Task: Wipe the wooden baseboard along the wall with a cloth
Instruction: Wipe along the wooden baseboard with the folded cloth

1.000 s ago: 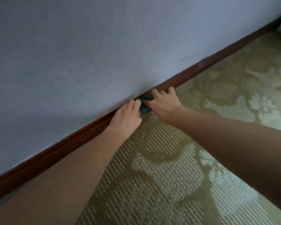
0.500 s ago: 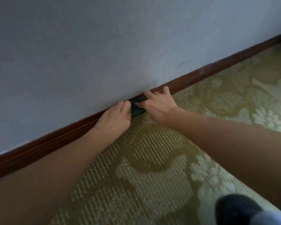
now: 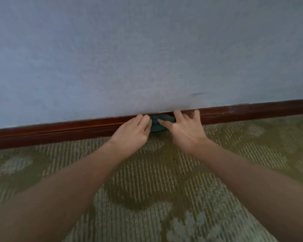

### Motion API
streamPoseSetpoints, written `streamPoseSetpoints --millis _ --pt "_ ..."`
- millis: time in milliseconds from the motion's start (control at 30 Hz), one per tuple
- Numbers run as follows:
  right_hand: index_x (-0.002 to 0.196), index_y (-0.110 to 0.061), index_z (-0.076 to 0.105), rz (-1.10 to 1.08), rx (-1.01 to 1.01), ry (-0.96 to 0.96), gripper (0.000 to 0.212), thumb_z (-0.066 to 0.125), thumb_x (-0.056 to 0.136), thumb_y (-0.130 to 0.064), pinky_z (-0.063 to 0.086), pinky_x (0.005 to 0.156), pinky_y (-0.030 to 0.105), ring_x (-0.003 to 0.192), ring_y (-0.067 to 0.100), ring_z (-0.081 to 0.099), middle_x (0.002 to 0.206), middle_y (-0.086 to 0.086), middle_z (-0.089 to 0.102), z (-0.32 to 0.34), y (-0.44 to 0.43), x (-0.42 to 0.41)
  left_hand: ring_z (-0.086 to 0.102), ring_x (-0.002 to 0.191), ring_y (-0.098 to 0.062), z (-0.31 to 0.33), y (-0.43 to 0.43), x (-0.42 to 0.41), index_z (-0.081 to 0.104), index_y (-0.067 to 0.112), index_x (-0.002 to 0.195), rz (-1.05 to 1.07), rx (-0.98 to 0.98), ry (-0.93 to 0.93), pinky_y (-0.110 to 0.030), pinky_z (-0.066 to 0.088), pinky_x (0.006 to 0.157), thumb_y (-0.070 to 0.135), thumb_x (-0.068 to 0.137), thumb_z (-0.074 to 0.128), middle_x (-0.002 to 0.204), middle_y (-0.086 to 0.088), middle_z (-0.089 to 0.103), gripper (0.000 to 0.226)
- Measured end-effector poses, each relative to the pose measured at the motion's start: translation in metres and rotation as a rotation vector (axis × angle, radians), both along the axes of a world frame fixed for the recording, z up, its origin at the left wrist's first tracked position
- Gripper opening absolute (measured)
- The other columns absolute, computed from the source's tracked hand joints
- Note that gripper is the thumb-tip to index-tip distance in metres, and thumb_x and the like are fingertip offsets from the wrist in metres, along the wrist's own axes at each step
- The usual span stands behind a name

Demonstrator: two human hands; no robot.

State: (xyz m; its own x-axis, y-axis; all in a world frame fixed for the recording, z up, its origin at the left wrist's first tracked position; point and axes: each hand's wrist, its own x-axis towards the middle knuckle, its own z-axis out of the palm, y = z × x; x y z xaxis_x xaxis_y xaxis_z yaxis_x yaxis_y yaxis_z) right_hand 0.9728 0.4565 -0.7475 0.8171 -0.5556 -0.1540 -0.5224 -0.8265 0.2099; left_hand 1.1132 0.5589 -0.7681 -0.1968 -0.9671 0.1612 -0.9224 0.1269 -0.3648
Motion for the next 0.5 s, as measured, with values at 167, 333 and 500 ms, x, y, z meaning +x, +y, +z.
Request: streamPoseSetpoints --millis 167,333,500 --pt "0.144 -0.037 0.023 0.015 0.004 -0.025 0.058 0.044 0.092 -0.022 0.028 0.089 0.043 0.102 0.028 0.050 0.122 0.010 0.037 -0.003 -0.013 -0.014 0.060 0.068 -0.026 0.005 -0.013 -0.014 0.068 -0.008 0.101 0.027 0.028 -0.062 -0.032 0.053 0.063 0.000 0.051 0.085 0.079 -0.013 0.062 0.053" --pt "0.145 -0.034 0.022 0.027 0.037 -0.059 0.059 0.046 0.093 -0.021 0.036 0.083 0.036 0.100 0.029 0.052 0.126 0.012 0.035 -0.005 -0.032 -0.035 0.060 0.070 -0.027 0.003 -0.030 -0.030 0.067 -0.010 0.102 -0.009 0.010 -0.056 -0.032 0.052 0.063 -0.002 0.057 0.082 0.080 -0.014 0.062 0.049" --pt "0.145 -0.035 0.021 -0.006 0.041 -0.057 0.060 0.046 0.093 -0.018 0.035 0.073 0.033 0.096 0.029 0.053 0.125 0.011 0.035 -0.007 -0.048 -0.053 0.060 0.073 -0.025 0.000 -0.049 -0.046 0.067 -0.009 0.102 -0.044 0.009 0.001 -0.030 0.052 0.066 -0.002 0.058 0.080 0.083 -0.012 0.062 0.046"
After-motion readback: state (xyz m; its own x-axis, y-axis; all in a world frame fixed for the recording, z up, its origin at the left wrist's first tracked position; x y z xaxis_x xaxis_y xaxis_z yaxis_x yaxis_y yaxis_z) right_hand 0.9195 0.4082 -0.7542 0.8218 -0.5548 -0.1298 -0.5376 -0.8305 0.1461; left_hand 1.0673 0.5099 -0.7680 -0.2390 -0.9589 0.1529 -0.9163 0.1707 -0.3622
